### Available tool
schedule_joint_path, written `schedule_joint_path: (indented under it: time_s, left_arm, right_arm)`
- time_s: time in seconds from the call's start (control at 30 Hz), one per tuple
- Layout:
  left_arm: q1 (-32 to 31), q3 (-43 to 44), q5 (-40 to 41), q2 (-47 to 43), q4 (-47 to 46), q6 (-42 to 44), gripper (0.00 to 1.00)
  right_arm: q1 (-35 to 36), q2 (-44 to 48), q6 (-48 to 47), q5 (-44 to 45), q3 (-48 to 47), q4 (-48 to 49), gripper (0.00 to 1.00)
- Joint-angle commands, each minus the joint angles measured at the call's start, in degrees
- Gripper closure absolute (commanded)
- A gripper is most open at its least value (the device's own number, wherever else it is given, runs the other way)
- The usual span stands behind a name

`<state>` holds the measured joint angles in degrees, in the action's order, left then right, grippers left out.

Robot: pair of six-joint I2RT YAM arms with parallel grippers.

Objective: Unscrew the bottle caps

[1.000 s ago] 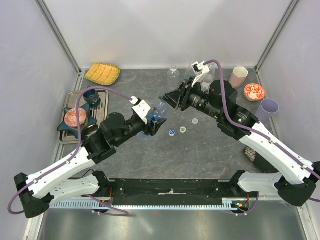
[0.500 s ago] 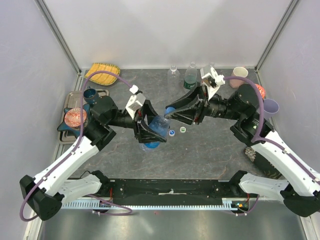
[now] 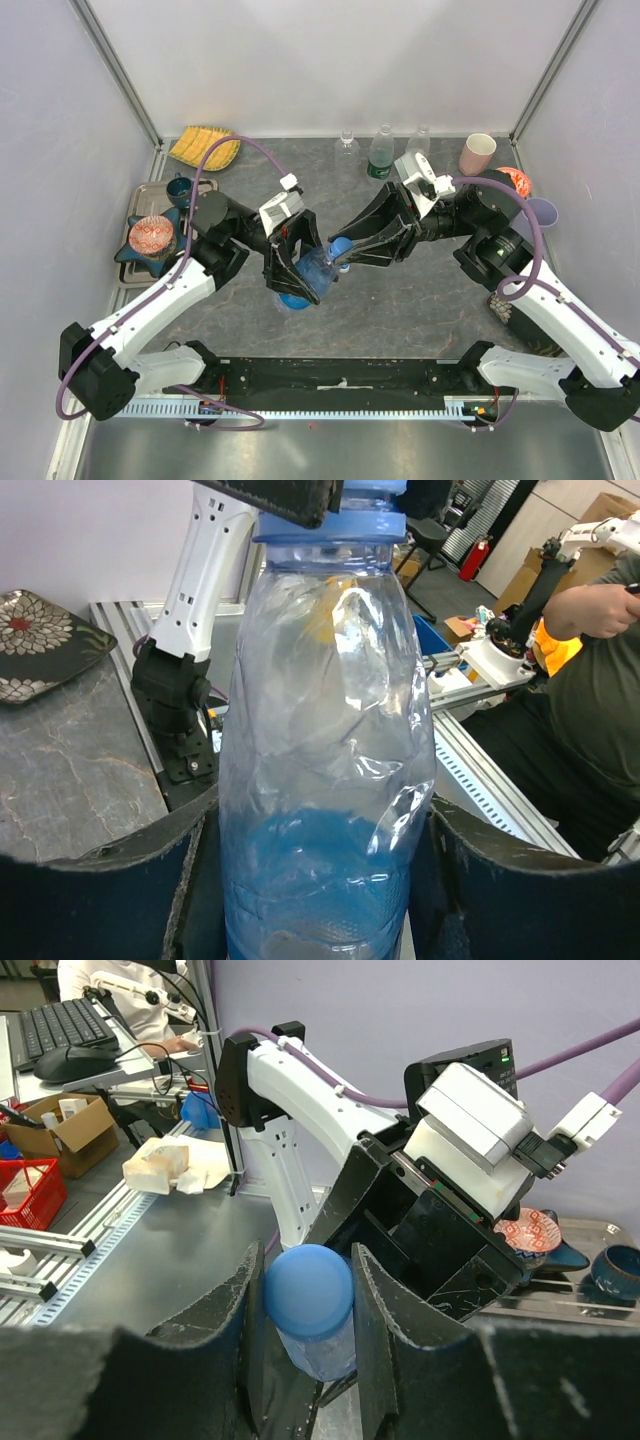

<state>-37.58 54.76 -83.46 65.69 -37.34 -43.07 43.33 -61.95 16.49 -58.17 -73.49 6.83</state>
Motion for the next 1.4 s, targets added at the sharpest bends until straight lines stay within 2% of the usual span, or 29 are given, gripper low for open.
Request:
schedule_joint_path:
  time_s: [0.0,0.07,0.1,0.17,0.2,0.27,0.3,0.4,0.57,0.63,0.7,0.8,0.97,1.07,1.17,1.2,1.23,1.27,1.3,1.37]
  left_arm:
    - [0.2,2.3,5.1,-1.3,7.3,4.4,0.56]
    - [0.2,3.1,6.5,-2.2,13.4,9.4,0.56]
    - [0.2,3.3,7.5,-2.6,15.8,13.1,0.56]
    - [0.2,3.7,8.3,-3.0,20.5,16.4,0.56]
    - [0.2,3.9,8.9,-3.3,21.5,17.3,0.56]
    - [0.2,4.0,9.6,-3.4,23.8,19.0,0.56]
    - [0.2,4.0,10.1,-3.6,24.5,19.5,0.56]
    - [0.2,4.0,11.0,-3.9,26.5,21.1,0.56]
    - [0.2,4.1,12.2,-4.4,29.3,23.3,0.55]
    - [0.2,4.1,13.0,-4.9,30.0,23.8,0.55]
    - [0.2,4.1,14.3,-5.0,31.1,24.8,0.55]
    - [0.2,4.1,15.8,-5.7,32.4,26.0,0.55]
    - [0.1,4.3,18.6,-6.2,33.9,27.8,0.55]
    - [0.1,4.0,23.6,-6.9,35.7,29.9,0.55]
    - [-0.9,3.2,33.9,-8.4,37.0,33.1,0.55]
    - [-1.5,3.0,41.2,-9.4,37.0,34.4,0.55]
    - [-3.3,2.5,45.0,-9.8,38.2,35.6,0.55]
    - [-4.3,2.1,49.1,-10.3,38.3,37.8,0.55]
    - [-5.5,1.8,57.4,-10.7,38.4,39.0,0.54]
    - [-9.0,1.3,65.6,-11.2,38.4,42.3,0.54]
  right_arm:
    - [1.1,-1.9,0.9,-4.2,2.0,-5.5,1.0]
    - [1.1,-1.9,1.3,-2.7,1.2,-6.3,1.0]
    - [1.1,-1.8,1.3,-1.9,0.7,-6.6,0.89]
    - [1.1,-1.5,1.3,-0.8,-0.3,-6.7,0.81]
    - [1.1,-1.4,1.2,0.3,-0.6,-8.1,0.71]
    - [1.1,-1.1,1.2,1.6,-1.4,-8.8,0.66]
    - [1.1,-1.0,1.3,2.1,-1.6,-9.1,0.57]
    - [1.1,-0.7,1.6,4.8,-2.7,-9.8,0.46]
    - [1.1,-0.9,1.6,8.6,-4.7,-11.8,0.38]
    - [1.1,-0.8,1.4,9.9,-5.3,-12.4,0.31]
    - [1.0,-0.8,1.6,13.0,-6.5,-13.2,0.21]
    - [1.0,-1.5,1.6,19.0,-9.1,-15.5,0.11]
    - [1.0,-3.4,2.5,27.7,-14.6,-20.5,0.03]
    - [1.0,-4.1,4.7,35.8,-16.8,-22.8,0.03]
    - [0.9,-4.1,7.8,45.8,-17.9,-25.0,0.03]
    - [1.0,-4.2,9.2,48.1,-18.2,-25.8,0.04]
    - [1.0,-4.5,10.0,52.2,-18.3,-26.5,0.04]
    - [1.0,-4.7,11.2,53.3,-18.9,-27.8,0.04]
    - [0.9,-5.0,11.8,54.3,-19.3,-28.6,0.04]
    - [1.0,-6.1,12.5,56.4,-20.0,-29.9,0.05]
